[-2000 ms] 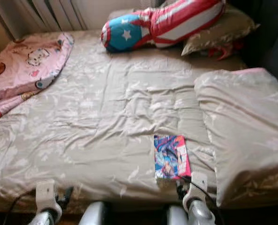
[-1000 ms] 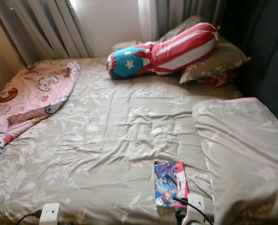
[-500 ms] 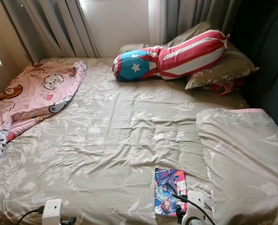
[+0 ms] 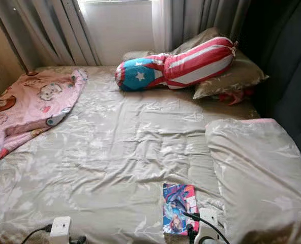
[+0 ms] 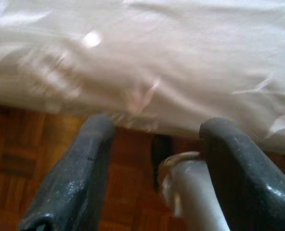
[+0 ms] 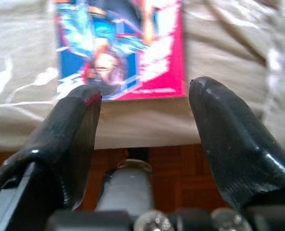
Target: Clean up the room
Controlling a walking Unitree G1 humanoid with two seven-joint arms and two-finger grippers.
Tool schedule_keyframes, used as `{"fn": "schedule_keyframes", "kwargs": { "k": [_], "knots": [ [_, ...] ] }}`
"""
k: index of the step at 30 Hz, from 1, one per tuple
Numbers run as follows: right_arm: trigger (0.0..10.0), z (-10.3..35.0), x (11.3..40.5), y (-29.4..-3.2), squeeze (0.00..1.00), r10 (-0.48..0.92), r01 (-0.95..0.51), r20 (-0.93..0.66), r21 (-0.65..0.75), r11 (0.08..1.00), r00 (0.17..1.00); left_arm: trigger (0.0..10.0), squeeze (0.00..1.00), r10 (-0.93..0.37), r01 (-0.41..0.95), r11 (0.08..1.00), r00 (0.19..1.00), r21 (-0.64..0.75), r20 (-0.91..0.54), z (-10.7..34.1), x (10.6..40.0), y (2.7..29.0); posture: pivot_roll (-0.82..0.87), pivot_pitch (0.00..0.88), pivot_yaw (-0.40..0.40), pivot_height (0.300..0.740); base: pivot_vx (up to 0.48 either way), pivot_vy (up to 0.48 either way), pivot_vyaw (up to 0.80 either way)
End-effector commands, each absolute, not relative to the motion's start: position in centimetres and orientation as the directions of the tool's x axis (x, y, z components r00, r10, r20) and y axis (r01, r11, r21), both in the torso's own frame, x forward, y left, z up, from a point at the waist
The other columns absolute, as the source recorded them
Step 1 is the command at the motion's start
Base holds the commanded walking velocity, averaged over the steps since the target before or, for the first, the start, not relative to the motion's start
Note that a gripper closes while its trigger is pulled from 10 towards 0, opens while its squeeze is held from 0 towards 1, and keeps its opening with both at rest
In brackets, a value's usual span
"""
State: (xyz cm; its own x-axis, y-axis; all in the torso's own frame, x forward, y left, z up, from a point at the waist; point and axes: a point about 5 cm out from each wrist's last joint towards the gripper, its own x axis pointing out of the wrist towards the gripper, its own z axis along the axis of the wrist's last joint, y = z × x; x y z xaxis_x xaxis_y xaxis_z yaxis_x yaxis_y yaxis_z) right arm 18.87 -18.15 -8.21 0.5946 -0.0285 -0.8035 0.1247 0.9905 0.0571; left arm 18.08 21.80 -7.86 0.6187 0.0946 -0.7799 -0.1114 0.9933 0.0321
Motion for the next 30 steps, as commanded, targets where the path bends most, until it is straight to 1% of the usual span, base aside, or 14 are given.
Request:
{"fn": "schedule_keyframes", "kwargs": {
  "k": [1, 3, 7, 11, 16, 30],
  "knots": [
    [10.0, -8.3, 18.6, -18.1, 0.0, -0.018, 0.105, -0.807, 0.054, 0.993, 0.59, 10.0, 0.0, 0.116, -0.13, 0.99, 0.59, 0.048, -0.799, -8.1, 17.1, 22.7, -0.06, 0.0, 0.049, 0.74, 0.0, 0.0, 0.8],
    [10.0, -8.4, 18.4, -18.5, 0.0, -0.022, 0.111, -0.808, 0.053, 0.992, 0.588, 10.0, 0.0, 0.122, -0.139, 0.989, 0.589, 0.049, -0.799, -8.2, 17.0, 22.9, -0.07, 0.0, 0.053, 0.74, 0.0, 0.0, 0.8],
    [10.0, -8.4, 18.3, -18.5, 0.0, -0.017, 0.102, -0.808, 0.054, 0.993, 0.589, 10.0, 0.0, 0.11, -0.128, 0.991, 0.582, 0.042, -0.806, -8.4, 17.1, 21.5, -0.08, 0.0, 0.055, 0.74, 0.0, 0.0, 0.8],
    [10.0, -8.6, 17.7, -18.8, 0.0, -0.012, 0.093, -0.819, 0.05, 0.994, 0.574, 10.0, 0.0, 0.103, -0.12, 0.992, 0.577, 0.04, -0.81, -8.6, 17.0, 21.1, -0.07, 0.0, 0.051, 0.74, 0.0, 0.0, 0.74],
    [10.0, -8.9, 17.1, -19.2, 0.0, -0.024, 0.099, -0.831, 0.038, 0.994, 0.556, 10.0, 0.0, 0.1, -0.122, 0.992, 0.575, 0.036, -0.812, -8.6, 16.9, 20.9, -0.06, 0.0, 0.043, 0.74, 0.0, 0.0, 0.0],
    [10.0, -9.0, 16.9, -19.0, 0.0, -0.013, 0.091, -0.83, 0.045, 0.995, 0.557, 10.0, 0.0, 0.102, -0.127, 0.991, 0.575, 0.034, -0.812, -8.6, 16.9, 20.9, -0.05, 0.0, 0.046, 0.74, 0.0, 0.312, 0.0]
  ]
}}
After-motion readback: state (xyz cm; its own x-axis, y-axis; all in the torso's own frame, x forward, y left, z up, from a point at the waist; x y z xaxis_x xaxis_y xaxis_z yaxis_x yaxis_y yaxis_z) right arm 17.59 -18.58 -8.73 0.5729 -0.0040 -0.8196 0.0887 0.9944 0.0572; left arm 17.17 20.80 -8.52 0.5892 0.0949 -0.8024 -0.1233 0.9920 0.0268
